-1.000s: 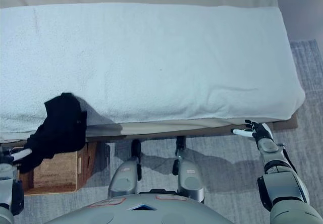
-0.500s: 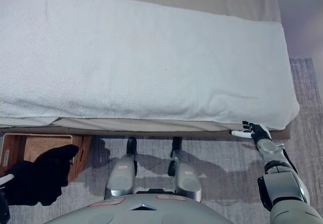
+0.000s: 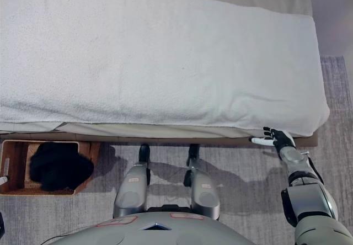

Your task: Put the clothes on the bed into the basket.

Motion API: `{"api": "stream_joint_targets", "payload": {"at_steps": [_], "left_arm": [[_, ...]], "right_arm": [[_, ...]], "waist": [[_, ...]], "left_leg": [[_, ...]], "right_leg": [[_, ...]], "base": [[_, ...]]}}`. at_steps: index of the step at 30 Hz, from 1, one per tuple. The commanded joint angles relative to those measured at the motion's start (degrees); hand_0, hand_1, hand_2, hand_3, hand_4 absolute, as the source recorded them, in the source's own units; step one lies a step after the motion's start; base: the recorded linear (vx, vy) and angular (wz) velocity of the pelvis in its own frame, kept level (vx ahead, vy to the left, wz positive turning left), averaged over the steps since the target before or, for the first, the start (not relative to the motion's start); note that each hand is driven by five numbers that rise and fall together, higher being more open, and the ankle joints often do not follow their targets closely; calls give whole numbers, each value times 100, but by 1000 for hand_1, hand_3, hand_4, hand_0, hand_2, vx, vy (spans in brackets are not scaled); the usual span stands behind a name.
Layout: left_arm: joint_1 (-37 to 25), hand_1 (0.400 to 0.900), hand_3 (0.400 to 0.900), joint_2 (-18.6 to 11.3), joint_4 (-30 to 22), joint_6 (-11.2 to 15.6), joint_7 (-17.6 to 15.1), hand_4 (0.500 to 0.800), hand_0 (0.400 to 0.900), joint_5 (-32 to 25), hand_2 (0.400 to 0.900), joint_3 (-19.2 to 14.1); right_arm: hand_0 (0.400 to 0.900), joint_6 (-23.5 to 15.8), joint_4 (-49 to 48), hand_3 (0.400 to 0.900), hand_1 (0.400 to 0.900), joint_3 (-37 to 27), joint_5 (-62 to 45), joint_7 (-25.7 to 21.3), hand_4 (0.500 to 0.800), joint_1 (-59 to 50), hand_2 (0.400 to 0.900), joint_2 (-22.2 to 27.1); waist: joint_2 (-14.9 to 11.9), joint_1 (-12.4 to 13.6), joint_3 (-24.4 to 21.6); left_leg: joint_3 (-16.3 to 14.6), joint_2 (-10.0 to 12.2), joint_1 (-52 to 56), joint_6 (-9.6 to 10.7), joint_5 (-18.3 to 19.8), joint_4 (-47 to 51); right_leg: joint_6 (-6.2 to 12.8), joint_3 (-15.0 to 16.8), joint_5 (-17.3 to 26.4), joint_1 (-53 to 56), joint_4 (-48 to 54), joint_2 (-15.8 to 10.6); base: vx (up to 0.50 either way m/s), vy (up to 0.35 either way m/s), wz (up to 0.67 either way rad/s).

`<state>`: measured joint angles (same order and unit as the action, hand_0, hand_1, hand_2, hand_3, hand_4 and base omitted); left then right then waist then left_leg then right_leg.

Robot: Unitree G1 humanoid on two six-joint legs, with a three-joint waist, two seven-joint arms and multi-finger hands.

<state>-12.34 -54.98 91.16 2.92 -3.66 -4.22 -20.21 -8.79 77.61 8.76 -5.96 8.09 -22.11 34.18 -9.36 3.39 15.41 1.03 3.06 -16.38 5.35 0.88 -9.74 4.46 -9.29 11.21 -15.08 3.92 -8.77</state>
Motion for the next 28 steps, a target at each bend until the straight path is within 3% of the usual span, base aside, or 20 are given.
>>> {"api": "stream_joint_targets", "payload": {"at_steps": [1, 12, 16, 17, 19, 22, 27, 28], "left_arm": [[298, 900, 900, -620, 126, 174, -257, 800, 900, -128, 900, 250], [-64, 900, 900, -341, -344, 308, -331, 800, 900, -610, 900, 434], [-185, 900, 900, -27, -1326, 553, -431, 800, 900, -1023, 900, 540], [-181, 900, 900, -25, -1331, 550, -432, 800, 900, -1022, 900, 537], [-93, 900, 900, 389, -2492, 823, -497, 800, 900, -1369, 900, 696], [67, 900, 900, 920, -3470, 974, -521, 800, 900, -1731, 900, 871], [102, 900, 900, 1656, -4558, 1216, -339, 800, 900, -2185, 900, 1412], [69, 900, 900, 1778, -4584, 1215, -303, 800, 900, -2198, 900, 1548]], "right_arm": [[900, -71, 172, 900, 900, 94, -113, -127, 800, -219, 900, 637], [900, -66, 289, 900, 900, 7, -189, -187, 800, -245, 900, 731], [900, -123, 282, 900, 900, -101, -273, -275, 800, -110, 900, 699], [900, -123, 281, 900, 900, -101, -273, -275, 800, -109, 900, 700], [900, -183, 228, 900, 900, -205, -335, -342, 800, 24, 900, 647], [900, -216, 158, 900, 900, -289, -345, -386, 800, 142, 900, 600], [900, -267, -18, 900, 900, -357, -340, -505, 800, 236, 900, 535], [900, -267, -35, 900, 900, -339, -309, -529, 800, 241, 900, 522]], "waist": [[10, 163, -209], [29, 94, -199], [27, 90, -171], [29, 89, -173], [13, 83, -145], [29, 74, -152], [44, 11, -213], [44, -9, -236]], "left_leg": [[78, -66, -13, -185, 334, -264], [73, -50, -157, -170, 309, -296], [106, -67, -206, -155, 274, -264], [107, -67, -207, -155, 275, -264], [134, -81, -215, -150, 260, -256], [144, -88, -179, -148, 248, -213], [144, -87, -59, -146, 207, -79], [139, -82, -32, -146, 209, -60]], "right_leg": [[539, 202, -13, 74, -517, -312], [525, 241, 41, -51, -509, -305], [525, 207, 33, -75, -504, -317], [525, 206, 33, -75, -504, -316], [519, 184, 21, -72, -507, -336], [510, 164, 7, -49, -494, -340], [508, 158, -15, 27, -456, -347], [509, 153, -19, 46, -447, -351]], "base": [[-13, 17, -4], [-8, 2, -1], [-8, -15, 4], [1, -18, 7], [4, -20, 6], [13, -15, 2], [13, -8, 1], [0, 0, 0]]}}
